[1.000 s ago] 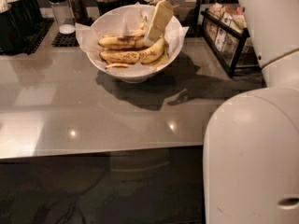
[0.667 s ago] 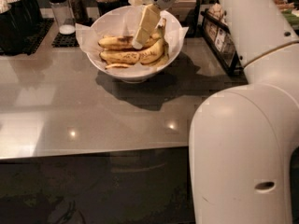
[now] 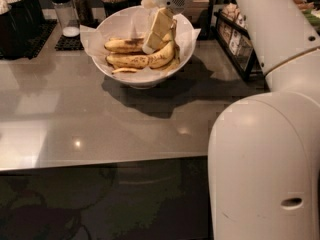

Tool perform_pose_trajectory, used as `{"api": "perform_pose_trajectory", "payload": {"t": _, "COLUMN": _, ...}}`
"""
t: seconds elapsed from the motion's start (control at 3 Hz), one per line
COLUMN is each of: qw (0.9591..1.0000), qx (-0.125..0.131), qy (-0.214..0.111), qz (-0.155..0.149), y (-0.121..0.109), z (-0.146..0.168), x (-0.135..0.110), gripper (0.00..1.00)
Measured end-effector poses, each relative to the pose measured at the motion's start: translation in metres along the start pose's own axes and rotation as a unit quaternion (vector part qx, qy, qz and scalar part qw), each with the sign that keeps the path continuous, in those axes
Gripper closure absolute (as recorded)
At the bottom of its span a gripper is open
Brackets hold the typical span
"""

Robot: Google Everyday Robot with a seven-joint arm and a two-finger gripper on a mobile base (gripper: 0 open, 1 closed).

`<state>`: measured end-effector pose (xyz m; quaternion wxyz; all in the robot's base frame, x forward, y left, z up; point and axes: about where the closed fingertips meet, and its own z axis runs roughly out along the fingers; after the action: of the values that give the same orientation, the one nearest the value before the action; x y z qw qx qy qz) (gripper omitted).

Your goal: Pick banana from white bowl

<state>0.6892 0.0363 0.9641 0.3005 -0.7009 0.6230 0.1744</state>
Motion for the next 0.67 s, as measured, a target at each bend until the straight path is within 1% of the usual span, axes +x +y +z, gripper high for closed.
{"api": "perform_pose_trajectory", "payload": {"t": 0.67, "qw": 0.9998, "qx": 0.009, "qy": -0.001, "qz": 0.017, "y": 0.0, "z": 0.003, "x": 0.02, "gripper": 0.0}}
